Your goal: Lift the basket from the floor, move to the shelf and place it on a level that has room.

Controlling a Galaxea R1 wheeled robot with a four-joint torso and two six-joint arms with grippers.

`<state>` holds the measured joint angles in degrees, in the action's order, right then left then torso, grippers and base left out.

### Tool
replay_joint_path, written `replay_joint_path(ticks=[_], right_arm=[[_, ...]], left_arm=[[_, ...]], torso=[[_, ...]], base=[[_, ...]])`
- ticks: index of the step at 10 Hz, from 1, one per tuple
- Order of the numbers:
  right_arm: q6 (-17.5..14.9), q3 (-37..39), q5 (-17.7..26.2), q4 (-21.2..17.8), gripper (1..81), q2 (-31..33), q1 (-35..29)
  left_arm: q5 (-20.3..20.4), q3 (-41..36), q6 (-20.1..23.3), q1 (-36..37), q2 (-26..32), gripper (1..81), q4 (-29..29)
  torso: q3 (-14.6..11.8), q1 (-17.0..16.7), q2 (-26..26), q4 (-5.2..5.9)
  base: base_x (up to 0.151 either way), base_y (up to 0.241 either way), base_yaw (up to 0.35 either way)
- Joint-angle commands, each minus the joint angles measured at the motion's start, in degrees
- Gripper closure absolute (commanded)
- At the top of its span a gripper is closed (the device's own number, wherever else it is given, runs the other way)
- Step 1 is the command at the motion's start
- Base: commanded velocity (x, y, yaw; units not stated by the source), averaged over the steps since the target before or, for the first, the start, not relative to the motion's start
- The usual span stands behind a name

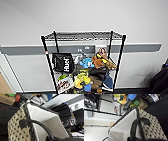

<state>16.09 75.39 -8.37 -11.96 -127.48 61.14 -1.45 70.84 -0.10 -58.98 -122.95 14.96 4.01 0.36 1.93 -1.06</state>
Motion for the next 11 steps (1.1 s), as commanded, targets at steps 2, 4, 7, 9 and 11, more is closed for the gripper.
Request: replay_joint_path(ticks=[2, 4, 7, 9, 11], right_arm=[[0.3, -3.5, 1.1, 0.2, 81.1, 1.8, -5.7], [0.3, -3.4, 1.1, 0.2, 81.1, 1.7, -5.7], [0.3, -3.5, 1.1, 0.2, 81.1, 1.7, -5.7], [0.3, -3.5, 1.1, 0.2, 81.1, 1.8, -5.7], [0.3, -3.7, 1.2, 0.2, 81.1, 1.8, -5.9]], left_arm=[[-2.1, -3.2, 0.4, 5.8, 1.8, 81.1, -0.7], [-2.1, -3.1, 0.4, 5.8, 1.7, 81.1, -0.7], [-2.1, -3.2, 0.4, 5.8, 1.7, 81.1, -0.8], [-2.1, -3.2, 0.4, 5.8, 1.7, 81.1, -0.8], [-2.1, -3.2, 0.4, 5.8, 1.7, 81.1, -0.7]], torso=[[0.0, 0.0, 0.0, 0.00], [0.0, 0.0, 0.0, 0.00], [0.0, 0.0, 0.0, 0.00], [0.0, 0.0, 0.0, 0.00], [0.0, 0.0, 0.0, 0.00]], base=[[0.116, 0.000, 0.000], [0.115, 0.000, 0.000], [0.115, 0.000, 0.000], [0.115, 0.000, 0.000], [0.115, 0.000, 0.000]])
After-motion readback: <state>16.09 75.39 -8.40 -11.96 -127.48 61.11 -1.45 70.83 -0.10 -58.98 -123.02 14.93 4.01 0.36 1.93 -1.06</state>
